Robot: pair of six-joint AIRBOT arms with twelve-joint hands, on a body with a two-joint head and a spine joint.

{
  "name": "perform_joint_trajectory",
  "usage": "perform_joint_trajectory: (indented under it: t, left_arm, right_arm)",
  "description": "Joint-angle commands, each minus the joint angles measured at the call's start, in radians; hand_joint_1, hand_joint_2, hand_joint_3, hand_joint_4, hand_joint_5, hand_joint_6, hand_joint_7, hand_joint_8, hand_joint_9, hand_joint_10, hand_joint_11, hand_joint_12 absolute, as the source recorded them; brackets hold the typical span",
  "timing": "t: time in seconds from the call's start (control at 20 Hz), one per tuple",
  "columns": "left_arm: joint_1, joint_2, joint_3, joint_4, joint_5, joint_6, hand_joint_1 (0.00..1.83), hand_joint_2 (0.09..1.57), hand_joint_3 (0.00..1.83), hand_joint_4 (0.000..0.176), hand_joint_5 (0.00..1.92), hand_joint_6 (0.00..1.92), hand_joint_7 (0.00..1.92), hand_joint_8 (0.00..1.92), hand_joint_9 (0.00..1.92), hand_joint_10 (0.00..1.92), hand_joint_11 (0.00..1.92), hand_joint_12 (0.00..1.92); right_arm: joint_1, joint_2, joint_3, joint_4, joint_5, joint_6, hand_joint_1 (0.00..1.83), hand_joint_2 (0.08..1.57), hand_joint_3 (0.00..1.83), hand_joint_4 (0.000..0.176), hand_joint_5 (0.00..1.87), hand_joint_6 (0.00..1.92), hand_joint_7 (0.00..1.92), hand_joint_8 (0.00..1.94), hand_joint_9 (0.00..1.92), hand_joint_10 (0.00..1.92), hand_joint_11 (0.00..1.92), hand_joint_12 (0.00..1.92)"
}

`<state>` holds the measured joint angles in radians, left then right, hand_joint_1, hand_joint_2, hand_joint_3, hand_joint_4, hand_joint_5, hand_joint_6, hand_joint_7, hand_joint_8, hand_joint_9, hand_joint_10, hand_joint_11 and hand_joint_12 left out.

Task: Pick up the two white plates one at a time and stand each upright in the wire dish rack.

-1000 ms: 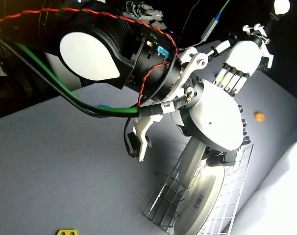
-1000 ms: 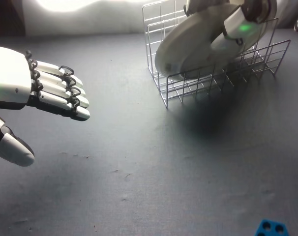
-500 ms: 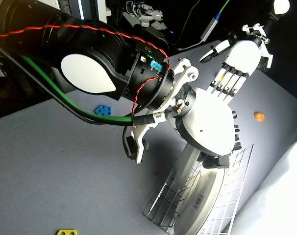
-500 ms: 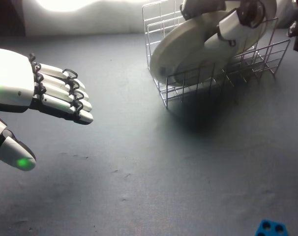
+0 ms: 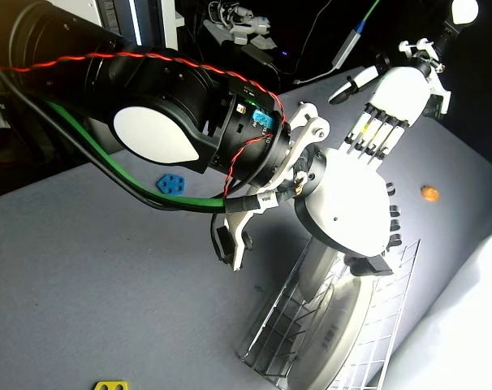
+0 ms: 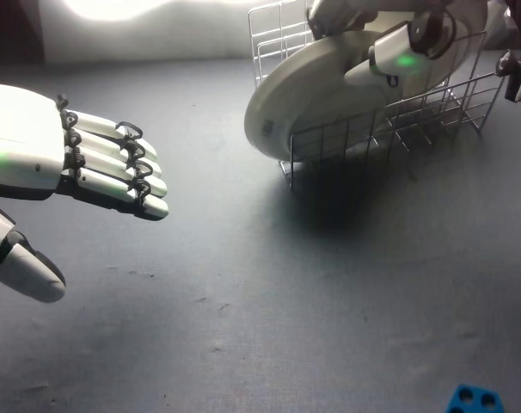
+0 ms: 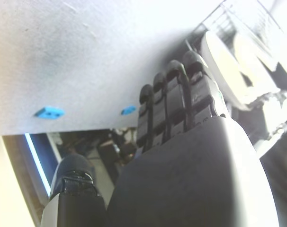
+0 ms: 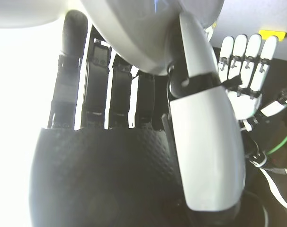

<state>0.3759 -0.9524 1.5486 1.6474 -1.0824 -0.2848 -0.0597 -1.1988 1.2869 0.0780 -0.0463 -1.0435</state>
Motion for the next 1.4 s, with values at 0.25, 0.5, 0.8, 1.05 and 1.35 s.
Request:
perform_joint_trajectory:
  t: [0.25,0.5,0.8,1.05,1.35]
  left_arm:
    - [-0.015,0.018,-0.010,-0.074,-0.034,0.005,0.00,1.09,0.00,0.000,0.18,0.00,0.17,0.00,0.14,0.00,0.00,0.32]
    - [-0.017,0.022,-0.022,-0.074,-0.039,0.006,0.00,1.09,0.00,0.000,0.21,0.00,0.19,0.00,0.16,0.00,0.00,0.32]
    - [-0.018,0.024,-0.025,-0.074,-0.040,0.024,0.00,1.09,0.00,0.000,0.20,0.00,0.17,0.00,0.15,0.00,0.00,0.29]
    - [-0.018,0.033,-0.046,-0.083,-0.040,0.054,0.00,1.09,0.00,0.000,0.21,0.00,0.19,0.00,0.15,0.00,0.00,0.33]
    - [-0.013,0.035,-0.090,-0.083,0.013,0.049,0.00,1.10,0.00,0.000,0.18,0.00,0.16,0.00,0.14,0.00,0.00,0.29]
  right_arm:
    - [0.011,0.016,0.006,0.001,0.121,0.002,1.08,1.13,0.00,0.000,0.76,0.08,0.87,0.03,0.73,0.30,0.27,1.27]
    - [0.042,0.016,0.006,0.001,0.120,-0.016,1.05,1.14,0.00,0.000,0.72,0.04,0.81,0.00,0.66,0.26,0.20,1.27]
    - [0.090,0.022,0.005,0.001,0.101,-0.028,1.00,1.15,0.00,0.000,0.61,0.00,0.67,0.00,0.55,0.17,0.07,1.28]
    - [0.107,0.085,-0.049,-0.060,0.138,-0.069,1.04,1.14,0.00,0.000,0.59,0.00,0.65,0.00,0.54,0.15,0.05,1.28]
    - [0.118,0.175,-0.115,-0.156,0.180,-0.069,1.01,1.16,0.01,0.000,0.57,0.00,0.63,0.00,0.53,0.13,0.02,1.31]
